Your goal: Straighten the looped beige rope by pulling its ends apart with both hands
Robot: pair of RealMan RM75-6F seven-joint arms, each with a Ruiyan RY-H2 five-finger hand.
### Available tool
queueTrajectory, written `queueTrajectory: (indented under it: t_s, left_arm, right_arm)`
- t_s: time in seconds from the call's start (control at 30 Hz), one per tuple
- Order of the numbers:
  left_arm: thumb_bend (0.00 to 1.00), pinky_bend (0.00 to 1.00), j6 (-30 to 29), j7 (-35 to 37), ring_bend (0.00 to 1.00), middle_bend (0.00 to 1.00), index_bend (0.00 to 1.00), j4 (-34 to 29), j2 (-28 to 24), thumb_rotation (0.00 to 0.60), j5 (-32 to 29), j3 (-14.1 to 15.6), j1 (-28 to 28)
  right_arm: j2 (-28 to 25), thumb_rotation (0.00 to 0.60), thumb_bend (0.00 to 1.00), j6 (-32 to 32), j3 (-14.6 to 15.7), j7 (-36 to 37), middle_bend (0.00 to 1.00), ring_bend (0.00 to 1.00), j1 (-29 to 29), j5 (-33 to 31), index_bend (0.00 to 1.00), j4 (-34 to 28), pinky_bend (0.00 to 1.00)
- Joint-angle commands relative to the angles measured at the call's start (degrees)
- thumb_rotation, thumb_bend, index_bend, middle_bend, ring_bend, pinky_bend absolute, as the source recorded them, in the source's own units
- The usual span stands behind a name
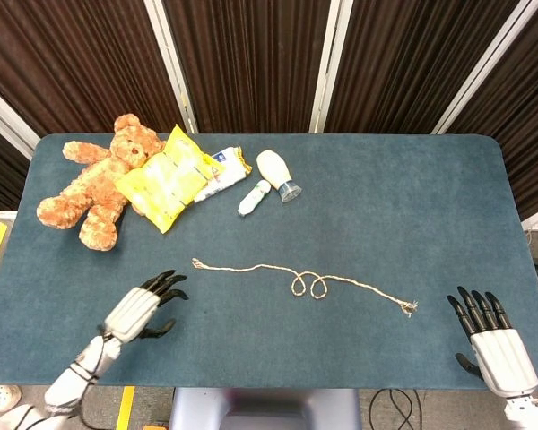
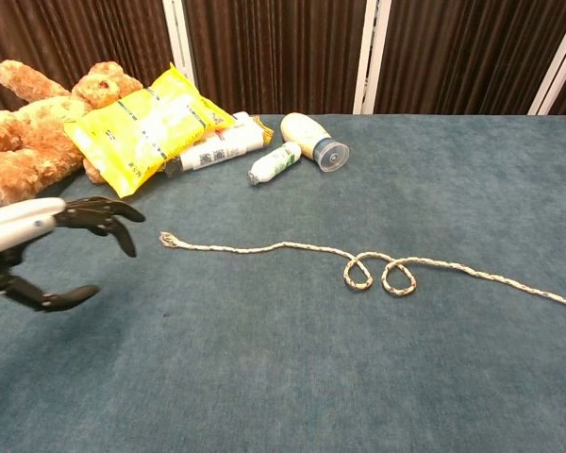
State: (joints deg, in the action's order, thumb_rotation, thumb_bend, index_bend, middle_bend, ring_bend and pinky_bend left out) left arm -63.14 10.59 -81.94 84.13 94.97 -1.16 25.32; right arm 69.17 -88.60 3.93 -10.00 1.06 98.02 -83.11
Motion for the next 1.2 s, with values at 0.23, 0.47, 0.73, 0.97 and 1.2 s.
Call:
queueTrajectory:
  t_s: [0.23,0.47,0.73,0.97,1.2]
  left_arm:
    - [0.42,0.22,3.17,-8.45,0.01,0.11,0.39,11.24,12.25,0.6,-9.19,-7.65,5.58]
    - [0.42,0.2,3.53,-12.65,0.01,0.11,0.39,21.87,18.1,0.6,-11.16,-8.79,8.48]
    - [0.42,0.19,3.88,-12.89,0.0,0.11,0.39,30.65,22.46,0.6,-11.83,-8.25,10.41]
    - [0.42,0.19,3.03,-14.92,0.0,0.1,0.41,36.14,25.61,0.6,-11.59,-7.41,11.55]
    - [0.42,0.19,2.62,-14.69,0.0,0.1,0.45,37.94,26.8,0.6,-11.44,-6.77,12.14]
  right_arm:
    - [0.18,0.6,0.24,1.2,-0.32,-0.5,0.0,0.0,-0.45,-1.16,0.0,-0.21,0.0]
    - [0.12,0.6,0.24,1.85,-0.64,-0.43,0.0,0.0,-0.73,-2.07,0.0,-0.29,0.0]
    - [-0.19,0.6,0.24,2.49,-0.71,0.0,0.0,0.0,-1.0,-2.71,0.0,-0.42,0.0]
    - [-0.2,0.6,0.24,2.72,-0.66,-0.11,0.0,0.0,-1.14,-2.87,0.0,-0.53,0.0]
    - [-0.21,0.6,0.24,2.95,-0.68,-0.07,0.0,0.0,-1.26,-3.14,0.0,-0.41,0.0]
